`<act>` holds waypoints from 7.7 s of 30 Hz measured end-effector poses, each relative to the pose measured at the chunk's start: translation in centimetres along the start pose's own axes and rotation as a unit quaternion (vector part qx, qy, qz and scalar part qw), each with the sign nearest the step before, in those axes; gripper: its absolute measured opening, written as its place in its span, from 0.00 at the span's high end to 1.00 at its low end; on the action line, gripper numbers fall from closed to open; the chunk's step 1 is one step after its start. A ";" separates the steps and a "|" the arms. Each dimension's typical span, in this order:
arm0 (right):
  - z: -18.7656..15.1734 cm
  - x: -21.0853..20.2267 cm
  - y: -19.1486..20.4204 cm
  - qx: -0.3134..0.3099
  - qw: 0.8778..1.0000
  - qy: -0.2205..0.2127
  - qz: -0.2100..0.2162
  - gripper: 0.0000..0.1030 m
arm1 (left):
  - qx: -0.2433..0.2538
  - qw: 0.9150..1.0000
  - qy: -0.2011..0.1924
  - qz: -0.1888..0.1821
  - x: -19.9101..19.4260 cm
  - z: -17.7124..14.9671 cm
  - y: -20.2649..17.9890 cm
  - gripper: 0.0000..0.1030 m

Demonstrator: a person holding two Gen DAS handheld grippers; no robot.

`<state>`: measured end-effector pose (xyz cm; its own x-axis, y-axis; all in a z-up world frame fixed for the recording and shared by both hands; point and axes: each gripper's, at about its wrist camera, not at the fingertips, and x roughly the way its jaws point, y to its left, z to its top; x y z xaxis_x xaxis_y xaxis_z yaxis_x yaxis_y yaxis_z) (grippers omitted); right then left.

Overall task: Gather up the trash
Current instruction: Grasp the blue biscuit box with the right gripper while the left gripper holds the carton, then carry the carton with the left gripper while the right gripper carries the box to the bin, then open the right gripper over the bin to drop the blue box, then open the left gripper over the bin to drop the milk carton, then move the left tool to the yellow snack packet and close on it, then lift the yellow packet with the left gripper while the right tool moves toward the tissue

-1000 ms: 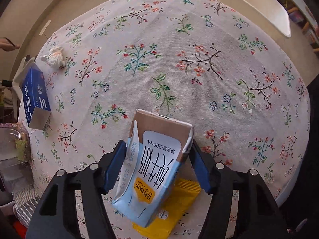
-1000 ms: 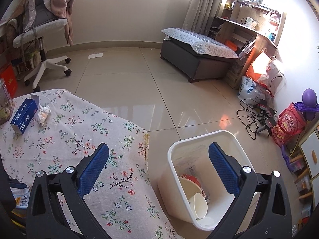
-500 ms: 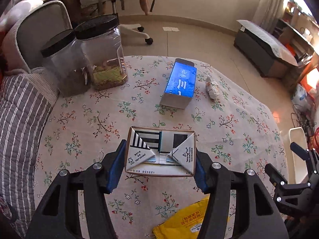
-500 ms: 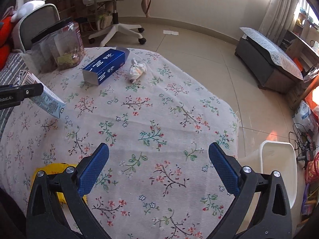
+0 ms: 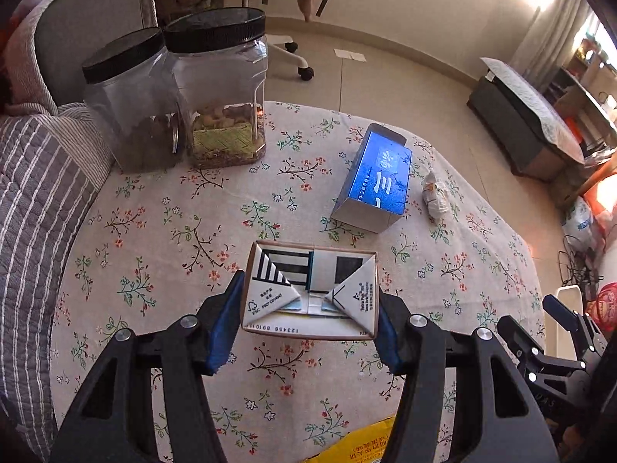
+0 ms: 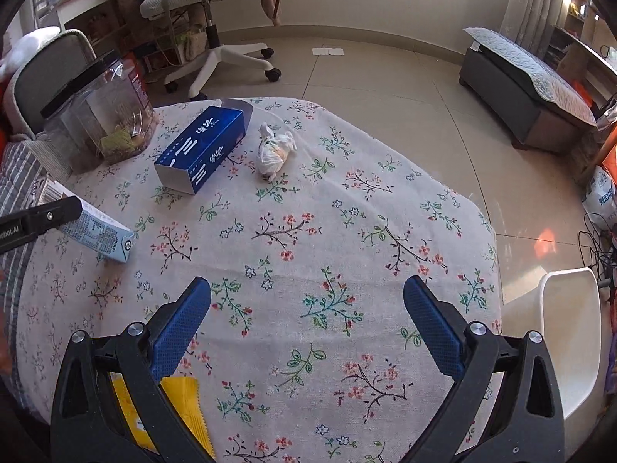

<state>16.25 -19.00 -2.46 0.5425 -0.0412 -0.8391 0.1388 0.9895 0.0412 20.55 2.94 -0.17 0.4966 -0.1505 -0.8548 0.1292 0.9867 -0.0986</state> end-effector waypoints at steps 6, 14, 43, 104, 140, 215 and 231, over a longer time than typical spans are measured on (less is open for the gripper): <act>7.5 3.3 5.1 0.032 0.999 0.015 0.004 0.07 | -0.001 0.998 -0.057 0.034 -3.3 0.5 1.3 0.44; 10.9 10.0 9.4 0.049 0.994 0.090 -0.023 0.10 | -0.037 0.996 -0.074 0.031 -4.8 1.6 4.7 0.44; 5.6 1.7 6.3 0.009 1.000 0.002 0.021 0.51 | -0.086 0.994 -0.042 0.049 -2.7 1.5 5.4 0.44; -9.2 -10.4 -33.5 0.272 0.942 -0.040 -0.194 0.27 | 0.150 0.985 -0.045 -0.072 -3.4 -8.1 -31.9 0.44; -14.2 -17.8 -42.2 0.359 0.865 -0.119 -0.329 0.08 | 0.233 0.957 -0.001 -0.174 -2.5 -11.9 -48.5 0.25; -3.5 -2.8 -11.5 -0.007 0.979 -0.010 -0.205 0.07 | 0.394 0.878 0.264 -0.066 5.0 -16.0 -6.9 0.20; -3.3 -1.2 -10.6 0.002 0.984 -0.001 -0.180 0.07 | 0.158 0.971 0.165 -0.072 4.9 -8.6 -2.4 0.91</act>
<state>11.44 -29.00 -3.67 0.4590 -0.3882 -0.7991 0.3249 0.9105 -0.2557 15.26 0.38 -8.53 0.1592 -0.2062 -0.9655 0.4592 0.8812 -0.1125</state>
